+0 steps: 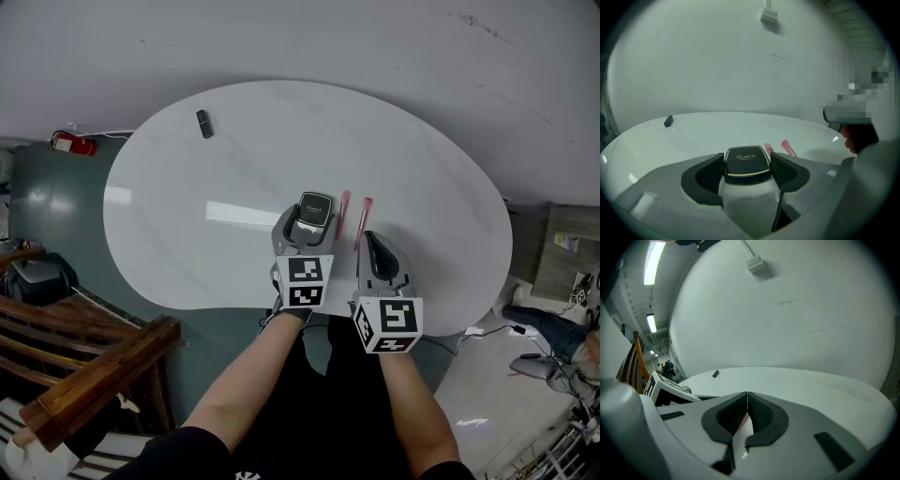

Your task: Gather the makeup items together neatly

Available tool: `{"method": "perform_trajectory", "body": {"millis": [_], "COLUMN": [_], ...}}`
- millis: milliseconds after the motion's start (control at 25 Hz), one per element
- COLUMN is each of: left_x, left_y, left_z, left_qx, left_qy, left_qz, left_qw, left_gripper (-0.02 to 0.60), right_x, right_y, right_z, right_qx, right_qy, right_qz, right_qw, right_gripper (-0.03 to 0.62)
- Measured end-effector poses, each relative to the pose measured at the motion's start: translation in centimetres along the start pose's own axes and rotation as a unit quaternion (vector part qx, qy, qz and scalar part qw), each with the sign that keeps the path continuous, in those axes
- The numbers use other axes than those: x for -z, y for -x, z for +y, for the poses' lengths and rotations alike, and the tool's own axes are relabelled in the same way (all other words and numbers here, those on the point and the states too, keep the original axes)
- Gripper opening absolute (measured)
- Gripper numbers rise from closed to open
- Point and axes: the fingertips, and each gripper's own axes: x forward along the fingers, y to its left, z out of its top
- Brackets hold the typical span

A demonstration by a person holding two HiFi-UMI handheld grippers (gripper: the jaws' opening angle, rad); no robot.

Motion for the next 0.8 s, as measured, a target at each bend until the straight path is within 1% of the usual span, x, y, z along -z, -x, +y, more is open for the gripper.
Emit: {"method": "perform_trajectory", "body": {"millis": [280,560,800], "left_x": [0.9,0.9,0.0], "left_y": [-0.7,-0.5,0.9], "left_z": [-0.1,-0.5,0.1], "left_qx": [0.009,0.026,0.015], "left_qy": [0.000,-0.001,0.005], "left_qz": [0.014,0.009,-0.005], "left_qw": [0.9999,0.9996,0.9999], "left_gripper": [0.319,0.321,0.321], "right_x": [0.4,0.8,0.8], "right_y": [-0.2,-0.2,0.0], "right_z": [-0.1,0.1,0.3], "right_qx": [-0.003,-0.006,-0.013], "right_qy": [-0.001,-0.002,-0.003], "right_qz": [0.008,0.012,0.008], "right_qw": [1.000,1.000,1.000], "right_gripper": [0.017,0.017,0.017]}}
